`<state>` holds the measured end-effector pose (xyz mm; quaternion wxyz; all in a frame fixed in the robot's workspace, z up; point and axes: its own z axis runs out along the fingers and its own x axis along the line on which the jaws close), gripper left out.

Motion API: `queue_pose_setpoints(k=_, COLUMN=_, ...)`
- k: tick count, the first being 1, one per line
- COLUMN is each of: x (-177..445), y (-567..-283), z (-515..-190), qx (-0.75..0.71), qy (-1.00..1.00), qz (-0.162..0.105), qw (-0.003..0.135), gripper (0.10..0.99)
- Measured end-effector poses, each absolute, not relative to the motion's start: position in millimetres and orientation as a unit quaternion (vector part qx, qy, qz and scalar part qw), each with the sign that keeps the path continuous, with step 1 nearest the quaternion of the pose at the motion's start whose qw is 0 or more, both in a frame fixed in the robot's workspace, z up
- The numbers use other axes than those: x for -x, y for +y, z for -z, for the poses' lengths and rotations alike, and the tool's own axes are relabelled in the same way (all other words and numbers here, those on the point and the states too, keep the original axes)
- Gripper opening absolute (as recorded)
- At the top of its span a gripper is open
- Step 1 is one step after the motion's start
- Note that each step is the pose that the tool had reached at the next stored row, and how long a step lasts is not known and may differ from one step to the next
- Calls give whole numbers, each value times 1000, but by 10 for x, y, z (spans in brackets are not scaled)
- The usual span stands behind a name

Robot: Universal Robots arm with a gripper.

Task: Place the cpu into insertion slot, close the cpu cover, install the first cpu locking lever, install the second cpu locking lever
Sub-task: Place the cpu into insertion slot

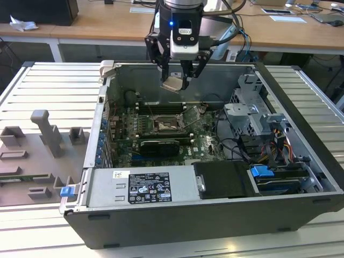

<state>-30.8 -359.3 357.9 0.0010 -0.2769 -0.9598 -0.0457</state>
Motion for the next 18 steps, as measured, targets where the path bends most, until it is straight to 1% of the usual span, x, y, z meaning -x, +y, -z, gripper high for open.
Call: queue_pose_setpoints(k=18, x=308, y=-3594, z=-3524, qx=351, qy=-935, qz=46, qw=-3, gripper=537)
